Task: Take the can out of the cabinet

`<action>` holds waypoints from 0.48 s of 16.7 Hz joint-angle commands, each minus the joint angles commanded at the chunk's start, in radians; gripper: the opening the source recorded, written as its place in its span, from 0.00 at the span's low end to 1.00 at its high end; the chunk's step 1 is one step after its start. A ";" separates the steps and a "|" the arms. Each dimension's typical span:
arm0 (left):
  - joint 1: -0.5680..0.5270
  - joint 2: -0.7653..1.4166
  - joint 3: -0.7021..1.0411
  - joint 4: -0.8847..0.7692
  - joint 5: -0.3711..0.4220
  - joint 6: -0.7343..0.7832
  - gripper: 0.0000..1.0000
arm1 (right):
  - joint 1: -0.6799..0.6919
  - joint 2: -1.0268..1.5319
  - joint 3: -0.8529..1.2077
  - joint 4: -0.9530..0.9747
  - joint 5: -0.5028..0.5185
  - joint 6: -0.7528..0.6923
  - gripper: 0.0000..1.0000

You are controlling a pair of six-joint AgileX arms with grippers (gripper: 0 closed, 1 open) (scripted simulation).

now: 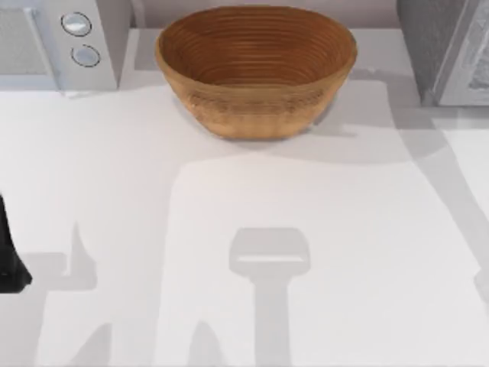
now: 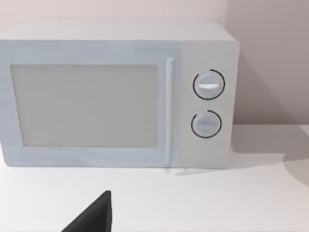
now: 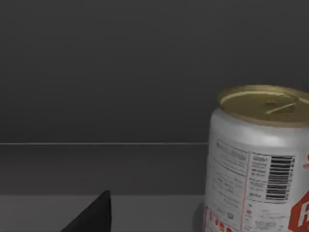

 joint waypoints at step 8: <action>0.000 0.000 0.000 0.000 0.000 0.000 1.00 | -0.030 0.117 0.107 0.011 -0.028 0.000 1.00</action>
